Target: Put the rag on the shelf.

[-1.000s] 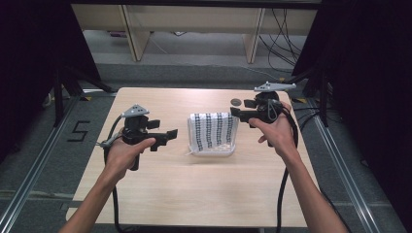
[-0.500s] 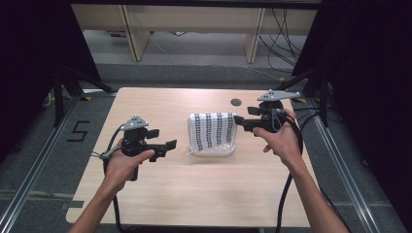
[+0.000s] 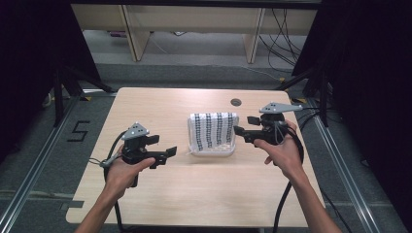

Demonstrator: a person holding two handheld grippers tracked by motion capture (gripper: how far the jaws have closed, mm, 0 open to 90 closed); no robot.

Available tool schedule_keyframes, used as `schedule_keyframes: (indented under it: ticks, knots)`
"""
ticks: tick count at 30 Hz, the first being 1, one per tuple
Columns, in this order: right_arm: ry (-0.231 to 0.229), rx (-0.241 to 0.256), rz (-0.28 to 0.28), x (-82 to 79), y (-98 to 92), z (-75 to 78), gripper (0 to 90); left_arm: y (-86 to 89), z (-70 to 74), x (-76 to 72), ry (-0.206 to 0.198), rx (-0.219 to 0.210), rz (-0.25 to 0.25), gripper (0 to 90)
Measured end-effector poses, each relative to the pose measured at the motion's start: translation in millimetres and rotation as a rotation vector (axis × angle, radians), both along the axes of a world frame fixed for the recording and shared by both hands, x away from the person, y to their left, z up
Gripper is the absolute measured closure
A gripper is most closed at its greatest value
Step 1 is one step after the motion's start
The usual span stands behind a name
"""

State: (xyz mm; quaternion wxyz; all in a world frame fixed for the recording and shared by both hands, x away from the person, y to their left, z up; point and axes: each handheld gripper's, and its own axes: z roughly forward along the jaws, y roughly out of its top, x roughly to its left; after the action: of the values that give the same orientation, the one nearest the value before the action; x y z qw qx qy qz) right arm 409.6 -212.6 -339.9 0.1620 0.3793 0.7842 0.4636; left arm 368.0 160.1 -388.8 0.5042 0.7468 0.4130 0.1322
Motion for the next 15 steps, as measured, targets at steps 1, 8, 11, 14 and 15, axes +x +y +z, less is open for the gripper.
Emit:
schedule_keyframes:
  ticks: [1, 8, 11, 14, 15]
  knots:
    - [0.008, 0.010, -0.007, -3.9, 1.3, -2.7, 32.9, -0.7, -0.8, -2.5, 0.001, -0.001, -0.007, 18.6]
    - [0.005, 0.025, 0.009, -9.8, 2.0, -10.5, 32.1, 0.2, -7.4, -9.9, -0.004, -0.005, -0.022, 18.6]
    - [0.011, 0.021, 0.008, -12.2, 3.2, -16.0, 31.3, 1.5, -10.7, -11.4, -0.001, -0.001, -0.023, 18.6]
    - [0.031, 0.025, 0.004, -14.6, 4.2, -20.6, 31.1, 5.2, -14.9, -13.8, 0.000, 0.009, -0.032, 18.6]
    - [0.027, 0.035, 0.015, -14.4, 4.7, -22.4, 31.1, 7.1, -16.1, -14.3, 0.002, 0.016, -0.030, 18.6]
